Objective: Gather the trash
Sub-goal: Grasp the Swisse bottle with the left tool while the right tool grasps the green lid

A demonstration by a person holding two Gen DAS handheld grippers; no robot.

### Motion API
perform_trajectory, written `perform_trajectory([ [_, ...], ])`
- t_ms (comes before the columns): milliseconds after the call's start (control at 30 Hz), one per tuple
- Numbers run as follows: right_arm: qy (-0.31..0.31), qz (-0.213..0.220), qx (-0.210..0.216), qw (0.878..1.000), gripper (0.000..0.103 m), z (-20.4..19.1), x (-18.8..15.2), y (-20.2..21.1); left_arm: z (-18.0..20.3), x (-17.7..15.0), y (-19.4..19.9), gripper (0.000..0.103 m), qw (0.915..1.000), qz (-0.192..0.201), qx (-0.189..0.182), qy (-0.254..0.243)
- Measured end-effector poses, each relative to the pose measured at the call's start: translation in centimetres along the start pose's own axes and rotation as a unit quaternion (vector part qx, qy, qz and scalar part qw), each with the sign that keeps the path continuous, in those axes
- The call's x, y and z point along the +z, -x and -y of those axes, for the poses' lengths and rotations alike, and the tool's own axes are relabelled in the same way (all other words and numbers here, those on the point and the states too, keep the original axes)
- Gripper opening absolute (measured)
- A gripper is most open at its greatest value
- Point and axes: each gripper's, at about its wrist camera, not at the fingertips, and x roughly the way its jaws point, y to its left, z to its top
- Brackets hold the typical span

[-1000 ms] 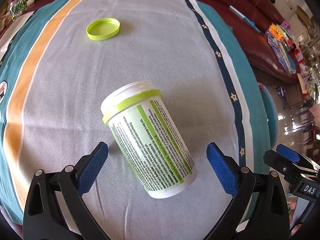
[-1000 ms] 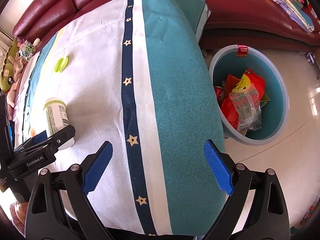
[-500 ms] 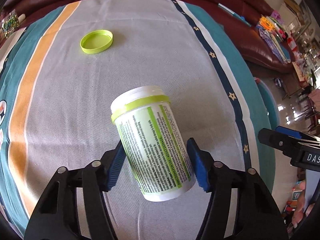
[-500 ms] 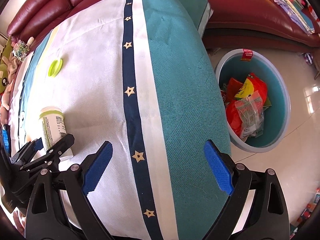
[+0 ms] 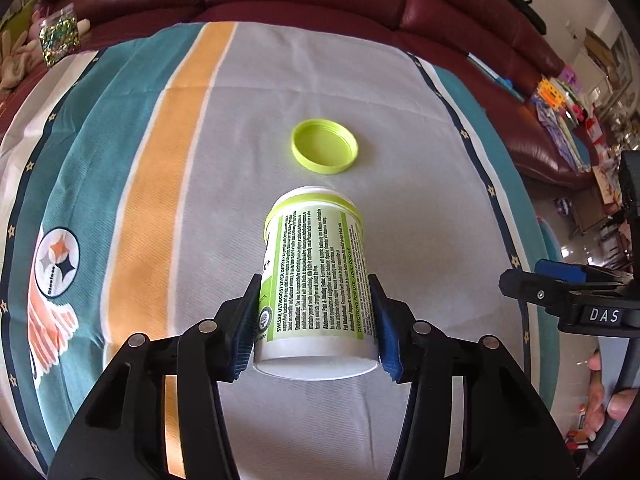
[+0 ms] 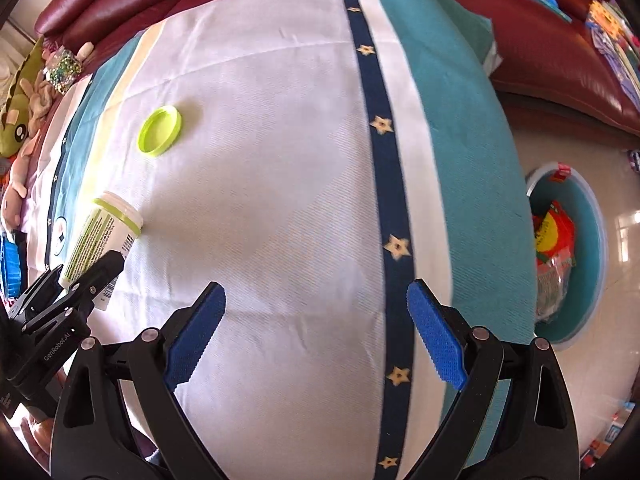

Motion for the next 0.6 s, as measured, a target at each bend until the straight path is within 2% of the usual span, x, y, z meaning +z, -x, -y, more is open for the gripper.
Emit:
perform_trajectory([
  [333,0.066,0.007,0.028,0.997,0.088,-9.0,7.3,-3.5,-7.7,2.8,0.5,0.051,0.9990,0.011,0.008,0.043],
  [600,0.088,0.012,0.031,0.996,0.088,-12.4,10.3,-5.9,-9.4,3.1,-0.4,0.052,0.9983,0.002,0.007,0.058],
])
